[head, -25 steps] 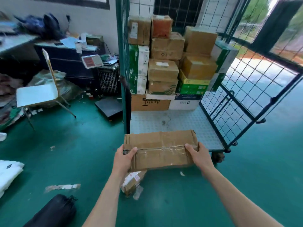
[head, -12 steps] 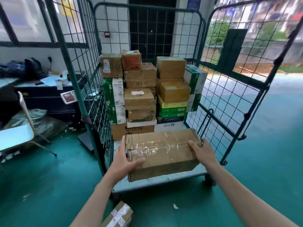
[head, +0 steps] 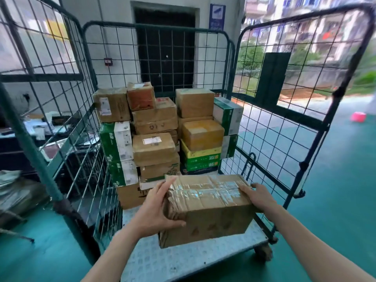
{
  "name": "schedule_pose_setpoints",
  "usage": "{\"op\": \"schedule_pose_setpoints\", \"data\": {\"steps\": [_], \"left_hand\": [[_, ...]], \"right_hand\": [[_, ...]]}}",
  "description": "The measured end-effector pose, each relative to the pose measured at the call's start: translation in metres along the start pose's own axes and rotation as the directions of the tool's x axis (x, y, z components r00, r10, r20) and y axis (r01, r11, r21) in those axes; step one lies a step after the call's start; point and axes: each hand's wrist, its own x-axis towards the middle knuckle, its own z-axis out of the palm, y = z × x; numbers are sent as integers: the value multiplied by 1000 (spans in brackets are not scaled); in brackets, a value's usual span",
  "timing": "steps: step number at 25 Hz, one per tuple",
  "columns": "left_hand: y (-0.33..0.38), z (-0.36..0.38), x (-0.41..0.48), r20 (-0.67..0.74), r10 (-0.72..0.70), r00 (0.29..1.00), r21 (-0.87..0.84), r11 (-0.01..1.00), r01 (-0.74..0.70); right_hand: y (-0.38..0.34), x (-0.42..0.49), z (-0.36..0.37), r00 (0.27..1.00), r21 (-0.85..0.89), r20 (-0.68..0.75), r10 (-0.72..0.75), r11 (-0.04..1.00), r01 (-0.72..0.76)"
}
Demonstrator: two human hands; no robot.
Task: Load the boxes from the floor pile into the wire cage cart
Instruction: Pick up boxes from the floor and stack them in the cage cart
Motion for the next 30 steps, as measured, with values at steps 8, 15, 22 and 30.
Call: {"op": "schedule_pose_setpoints", "data": {"steps": [8, 15, 22, 30], "left_hand": [[-45, -31, 128, -40, -45, 998, -173, 984, 38], [-90, -17, 190, -144, -531, 835, -742, 616, 264], [-116, -12, 281, -201, -762, 616, -871, 426, 243], [-176, 2, 418, -33, -816, 577, -984, 126, 122]], "right_hand": [[-41, 86, -2, 989, 205, -99, 112, 975, -90], [-69, 146, 13, 985, 450, -111, 132, 890, -69], [-110, 246, 72, 978, 312, 206, -18, 949, -48], [-196, 331, 75, 849, 347, 443, -288, 928, 134]]}}
